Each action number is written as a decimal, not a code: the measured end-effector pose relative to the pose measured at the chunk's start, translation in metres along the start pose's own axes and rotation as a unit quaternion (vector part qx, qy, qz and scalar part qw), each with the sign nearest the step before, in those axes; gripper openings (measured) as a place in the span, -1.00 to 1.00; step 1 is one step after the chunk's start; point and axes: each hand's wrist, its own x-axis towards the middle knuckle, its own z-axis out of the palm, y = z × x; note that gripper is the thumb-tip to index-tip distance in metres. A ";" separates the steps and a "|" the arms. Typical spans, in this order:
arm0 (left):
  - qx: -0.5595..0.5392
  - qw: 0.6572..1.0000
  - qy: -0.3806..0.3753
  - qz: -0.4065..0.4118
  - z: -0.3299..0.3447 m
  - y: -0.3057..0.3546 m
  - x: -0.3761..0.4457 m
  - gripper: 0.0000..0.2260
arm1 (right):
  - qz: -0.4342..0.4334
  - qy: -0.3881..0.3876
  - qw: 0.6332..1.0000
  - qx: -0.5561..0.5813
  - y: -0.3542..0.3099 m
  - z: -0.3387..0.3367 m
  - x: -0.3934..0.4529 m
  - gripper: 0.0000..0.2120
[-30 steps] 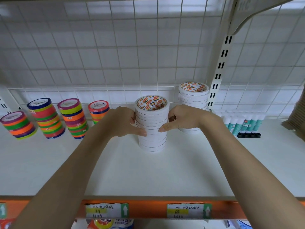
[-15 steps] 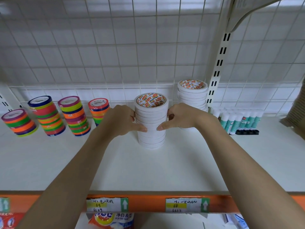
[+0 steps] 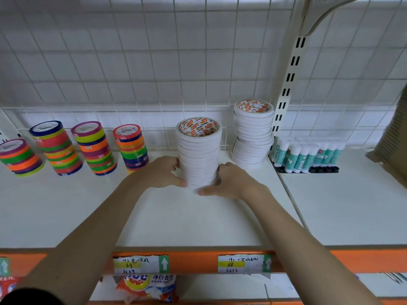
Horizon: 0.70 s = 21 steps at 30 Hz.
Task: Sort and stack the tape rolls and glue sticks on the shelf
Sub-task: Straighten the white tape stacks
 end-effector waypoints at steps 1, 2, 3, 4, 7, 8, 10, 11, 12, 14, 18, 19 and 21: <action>-0.009 1.000 -0.002 -0.003 0.002 -0.001 0.001 -0.47 | 0.008 0.006 1.000 -0.006 0.001 0.006 0.003 -0.25; -0.016 1.000 -0.002 -0.004 0.005 -0.003 0.001 -0.47 | 0.017 0.015 1.000 -0.015 0.002 0.010 0.005 -0.18; -0.022 1.000 -0.001 -0.003 0.007 -0.004 0.002 -0.46 | 0.024 0.026 0.999 -0.023 0.002 0.014 0.006 -0.14; -0.028 1.000 0.002 -0.001 0.010 -0.005 0.002 -0.46 | 0.029 0.038 0.998 -0.029 0.002 0.016 0.006 -0.12; -0.047 0.999 0.025 0.004 0.016 -0.009 0.000 -0.48 | 0.036 0.058 0.997 -0.020 0.002 0.018 0.005 -0.13; -0.052 0.998 0.032 0.006 0.017 -0.010 -0.001 -0.48 | 0.038 0.064 0.997 -0.014 0.003 0.019 0.005 -0.13; -0.058 0.997 0.042 0.007 0.020 -0.011 -0.004 -0.48 | 0.038 0.069 0.997 -0.003 0.005 0.016 0.005 -0.14; -0.060 0.997 0.044 0.006 0.022 -0.012 -0.005 -0.49 | 0.036 0.066 0.997 0.001 0.006 0.014 0.003 -0.17; -0.058 0.997 0.048 0.003 0.024 -0.013 -0.006 -0.48 | 0.032 0.060 0.998 0.003 0.008 0.011 0.002 -0.20; -0.039 0.998 0.058 -0.002 0.027 -0.015 -0.008 -0.46 | 0.023 0.044 0.999 0.006 0.011 0.004 0.000 -0.29; 0.013 0.998 0.059 0.002 0.034 -0.014 -0.014 -0.55 | 0.013 0.027 0.999 0.011 0.016 -0.004 0.002 -0.63; 0.032 0.998 0.060 0.007 0.035 -0.012 -0.017 -0.58 | 0.004 0.018 1.000 0.007 0.015 -0.005 0.004 -0.67; 0.064 0.996 0.065 0.013 0.036 -0.010 -0.021 -0.62 | -0.009 -0.002 1.000 0.004 0.012 -0.005 0.007 -0.70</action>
